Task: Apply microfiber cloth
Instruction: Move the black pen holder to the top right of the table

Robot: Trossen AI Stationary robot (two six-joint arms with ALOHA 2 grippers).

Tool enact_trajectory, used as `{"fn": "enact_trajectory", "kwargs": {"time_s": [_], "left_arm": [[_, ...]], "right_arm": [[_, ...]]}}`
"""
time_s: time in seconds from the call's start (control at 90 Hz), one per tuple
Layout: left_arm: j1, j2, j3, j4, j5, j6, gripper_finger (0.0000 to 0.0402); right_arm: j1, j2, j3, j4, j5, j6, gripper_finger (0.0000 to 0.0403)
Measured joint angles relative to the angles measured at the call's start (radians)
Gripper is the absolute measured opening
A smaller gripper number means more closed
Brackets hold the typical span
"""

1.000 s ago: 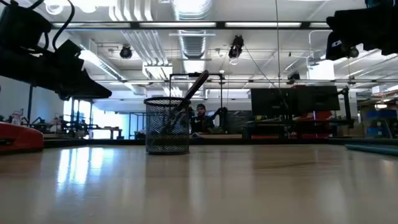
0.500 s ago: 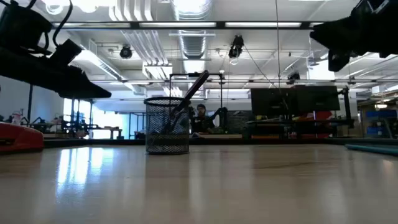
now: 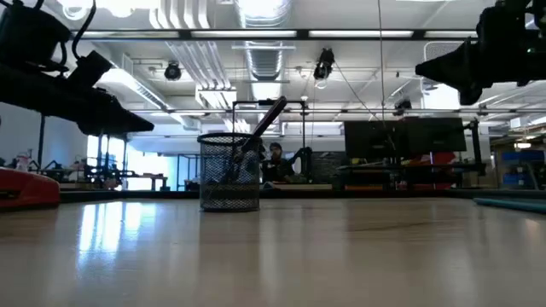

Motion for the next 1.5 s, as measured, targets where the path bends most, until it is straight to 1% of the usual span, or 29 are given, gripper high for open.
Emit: {"fn": "enact_trajectory", "kwargs": {"time_s": [0.1,0.156,0.344,0.589,1.011,1.1,1.233,1.289,1.356,1.5], "left_arm": [[0.000,0.007,0.000,0.058,0.027,-0.230,0.0120],[0.000,0.007,0.000,0.092,0.027,-0.291,0.0120],[0.001,0.009,0.000,0.168,0.027,-0.296,0.0120],[0.001,0.015,0.000,0.177,0.046,-0.296,0.0120],[0.001,0.059,0.000,0.203,0.046,-0.296,0.0120],[0.001,0.080,0.000,0.236,0.046,-0.296,0.0120],[0.001,0.123,0.000,0.294,0.047,-0.296,0.0120],[0.001,0.146,0.000,0.329,0.056,-0.288,0.0120],[0.001,0.174,0.000,0.392,0.092,-0.266,0.0120],[0.001,0.247,0.000,0.566,0.203,-0.206,0.0124]], "right_arm": [[0.000,0.030,0.000,0.001,0.022,-0.060,0.0001],[0.000,0.045,0.000,0.000,0.033,-0.077,0.0002],[0.000,0.102,0.000,0.001,0.047,-0.061,0.0002],[0.000,0.178,0.000,0.000,0.045,-0.050,0.0002],[0.000,0.224,0.002,-0.004,0.043,-0.023,0.0005],[0.000,0.244,0.048,-0.083,0.041,-0.015,0.0018],[0.000,0.285,0.166,-0.291,0.039,0.026,0.0055],[0.000,0.302,0.214,-0.379,0.022,0.043,0.0072],[0.000,0.328,0.267,-0.449,-0.027,0.059,0.0090],[0.000,0.395,0.364,-0.540,-0.201,0.099,0.0119]]}}
